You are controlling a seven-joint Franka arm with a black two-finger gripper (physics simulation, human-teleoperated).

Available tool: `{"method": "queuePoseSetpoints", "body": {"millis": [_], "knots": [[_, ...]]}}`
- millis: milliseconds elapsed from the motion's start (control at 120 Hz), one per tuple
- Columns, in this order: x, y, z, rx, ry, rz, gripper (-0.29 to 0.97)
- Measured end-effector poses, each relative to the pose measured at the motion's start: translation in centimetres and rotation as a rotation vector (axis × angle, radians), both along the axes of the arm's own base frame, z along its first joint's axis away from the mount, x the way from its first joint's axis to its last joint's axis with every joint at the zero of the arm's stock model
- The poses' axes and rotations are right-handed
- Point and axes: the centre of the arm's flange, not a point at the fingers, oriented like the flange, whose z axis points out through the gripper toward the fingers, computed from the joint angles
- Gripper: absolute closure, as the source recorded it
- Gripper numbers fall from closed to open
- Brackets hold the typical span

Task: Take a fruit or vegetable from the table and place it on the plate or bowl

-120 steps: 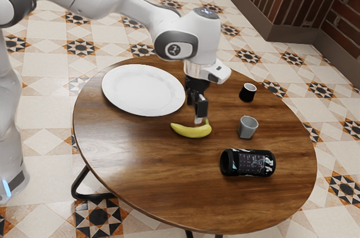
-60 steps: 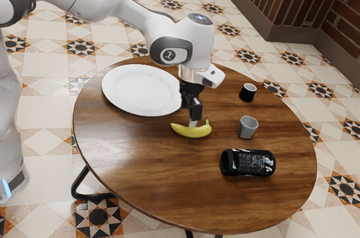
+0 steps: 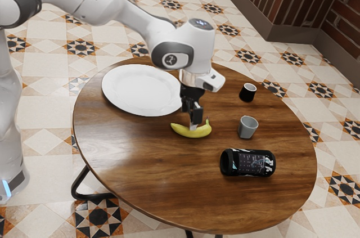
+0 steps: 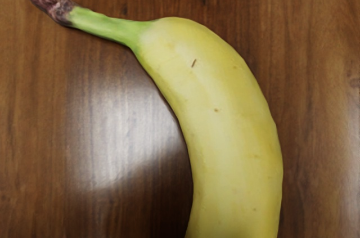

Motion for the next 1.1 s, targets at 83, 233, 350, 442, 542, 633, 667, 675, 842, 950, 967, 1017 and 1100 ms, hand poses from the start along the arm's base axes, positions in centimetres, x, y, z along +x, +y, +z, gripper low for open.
{"method": "queuePoseSetpoints", "body": {"millis": [83,233,350,442,542,633,667,675,842,950,967,1017,1100], "knots": [[0.2,-0.5,-0.1,-0.004,-0.003,-0.006,0.01],[0.2,-1.0,-0.4,-0.008,-0.006,-0.013,0.01],[0.4,-0.5,-0.6,-0.009,-0.008,-0.003,0.01],[0.6,-0.2,-1.1,-0.01,-0.003,0.004,0.02],[0.8,-0.2,-1.5,-0.01,0.001,0.004,0.02],[0.9,-0.5,-2.0,-0.013,0.003,0.001,0.03],[0.9,-0.7,-2.1,-0.014,0.003,0.0,0.03],[0.9,-0.7,-2.1,-0.014,0.003,-0.001,0.03],[1.1,-1.5,-2.7,-0.019,0.007,-0.009,0.04],[1.2,-2.0,-3.1,-0.023,0.01,-0.015,0.06],[1.2,-2.0,-3.1,-0.023,0.011,-0.016,0.06],[1.2,-2.2,-3.2,-0.025,0.011,-0.018,0.08],[1.2,-2.6,-3.3,-0.028,0.012,-0.022,0.19]]}}
